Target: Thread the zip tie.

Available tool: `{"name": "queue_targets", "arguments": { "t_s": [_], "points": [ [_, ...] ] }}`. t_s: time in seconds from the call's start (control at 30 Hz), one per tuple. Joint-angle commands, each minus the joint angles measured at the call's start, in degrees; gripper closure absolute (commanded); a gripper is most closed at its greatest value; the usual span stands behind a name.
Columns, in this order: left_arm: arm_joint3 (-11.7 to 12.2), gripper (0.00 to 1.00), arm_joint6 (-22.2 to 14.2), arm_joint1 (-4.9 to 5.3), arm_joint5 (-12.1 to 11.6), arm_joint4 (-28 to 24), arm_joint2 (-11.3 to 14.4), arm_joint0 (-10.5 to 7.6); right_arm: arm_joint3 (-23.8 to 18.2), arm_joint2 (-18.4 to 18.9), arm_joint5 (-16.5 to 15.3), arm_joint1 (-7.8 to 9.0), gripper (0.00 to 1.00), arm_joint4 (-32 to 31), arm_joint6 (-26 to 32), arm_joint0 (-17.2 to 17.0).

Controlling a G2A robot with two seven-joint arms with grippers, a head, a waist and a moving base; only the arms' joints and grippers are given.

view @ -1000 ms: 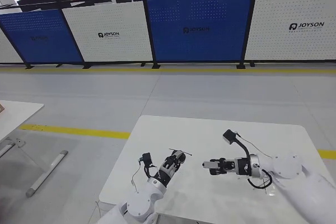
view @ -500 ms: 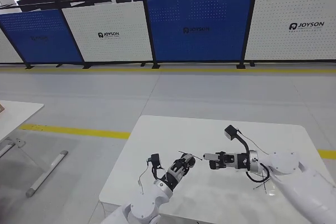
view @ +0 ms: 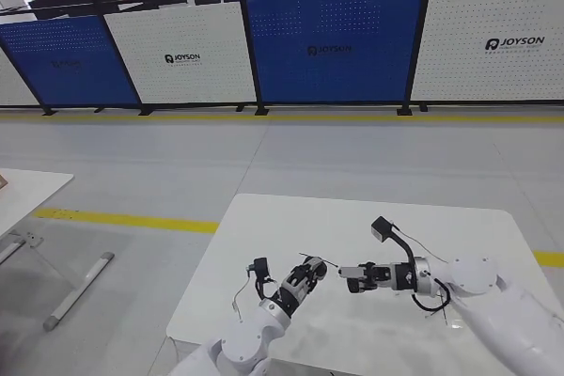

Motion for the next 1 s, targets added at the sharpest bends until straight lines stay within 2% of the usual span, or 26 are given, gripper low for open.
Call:
{"name": "queue_targets", "arguments": {
  "t_s": [0.0,0.03,0.33,0.43,0.57,0.6,0.9,0.97],
  "points": [
    [0.03,1.00,-0.28,-0.12,-0.21,-0.25,-0.13,0.01,0.78,-0.01,-0.06,-0.39,0.65,0.21,0.35,0.42],
    [-0.01,1.00,-0.57,-0.15,-0.24,-0.34,-0.24,0.06,1.08,-0.04,0.10,-0.54,0.68,0.22,0.62,0.58],
    [-1.83,1.00,-3.76,-0.18,-0.58,-1.20,-1.86,1.80,3.52,-0.34,0.94,-2.18,0.67,0.90,2.09,1.49],
    [-2.21,1.00,-4.35,-0.19,-0.51,-1.14,-2.39,2.25,4.40,-0.26,0.88,-2.64,0.75,0.98,2.42,1.69],
    [-2.41,1.00,-4.44,-0.29,-0.70,-0.44,-2.56,2.88,4.94,0.20,0.83,-3.01,0.97,1.10,2.78,1.66],
    [-2.41,1.00,-4.47,-0.34,-0.70,-0.39,-2.61,2.95,4.99,0.39,0.81,-3.08,1.00,1.10,2.89,1.58],
    [-2.50,1.00,-3.62,-0.78,-1.05,1.11,-2.51,3.40,5.12,1.87,1.04,-3.39,1.00,0.57,3.33,0.86],
    [-2.65,0.00,-3.05,-0.86,-1.36,2.69,-2.41,3.57,5.14,2.26,1.06,-3.42,1.00,0.39,3.47,0.62]
  ]
}}
